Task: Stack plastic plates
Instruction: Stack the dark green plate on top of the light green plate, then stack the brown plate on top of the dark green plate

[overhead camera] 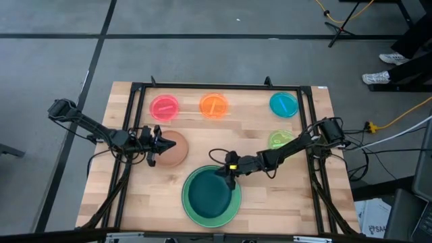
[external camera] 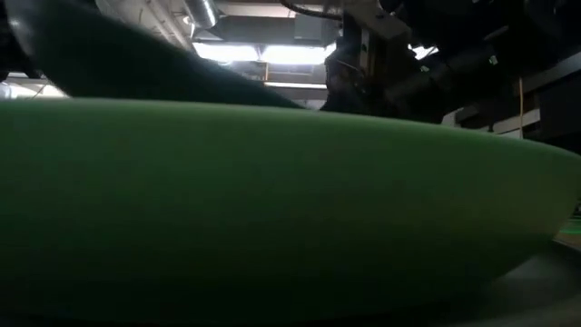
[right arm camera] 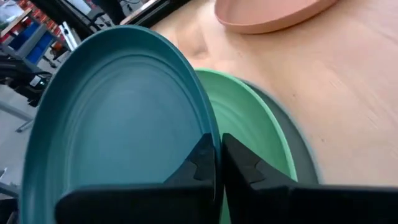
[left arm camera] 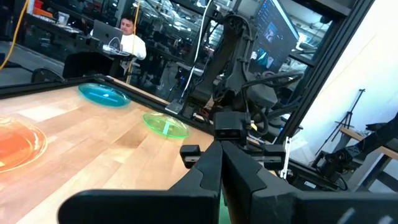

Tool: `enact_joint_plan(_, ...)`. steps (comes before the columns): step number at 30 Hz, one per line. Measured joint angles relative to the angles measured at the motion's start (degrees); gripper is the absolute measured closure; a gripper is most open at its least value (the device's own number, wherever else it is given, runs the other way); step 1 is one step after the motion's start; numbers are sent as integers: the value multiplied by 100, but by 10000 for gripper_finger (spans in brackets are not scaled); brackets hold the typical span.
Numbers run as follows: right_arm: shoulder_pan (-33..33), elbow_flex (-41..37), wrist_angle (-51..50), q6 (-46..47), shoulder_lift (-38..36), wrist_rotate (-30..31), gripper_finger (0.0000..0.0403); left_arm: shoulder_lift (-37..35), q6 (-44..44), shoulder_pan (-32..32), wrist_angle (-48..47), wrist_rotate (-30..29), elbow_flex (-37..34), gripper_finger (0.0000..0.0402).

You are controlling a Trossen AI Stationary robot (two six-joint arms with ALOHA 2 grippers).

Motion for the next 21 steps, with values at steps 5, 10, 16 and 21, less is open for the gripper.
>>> enact_joint_plan(5,0,97,-107,7,-2,-325,359,-1,13,0,4,0,0,398)
enact_joint_plan(10,-7,97,-426,-103,-2,-169,308,-1,20,0,2,0,0,398)
enact_joint_plan(16,-4,92,-525,-619,-318,-272,282,1,13,-2,52,97,0,398)
enact_joint_plan(21,140,94,-1109,-1125,-936,-71,281,19,315,-77,158,125,156,398)
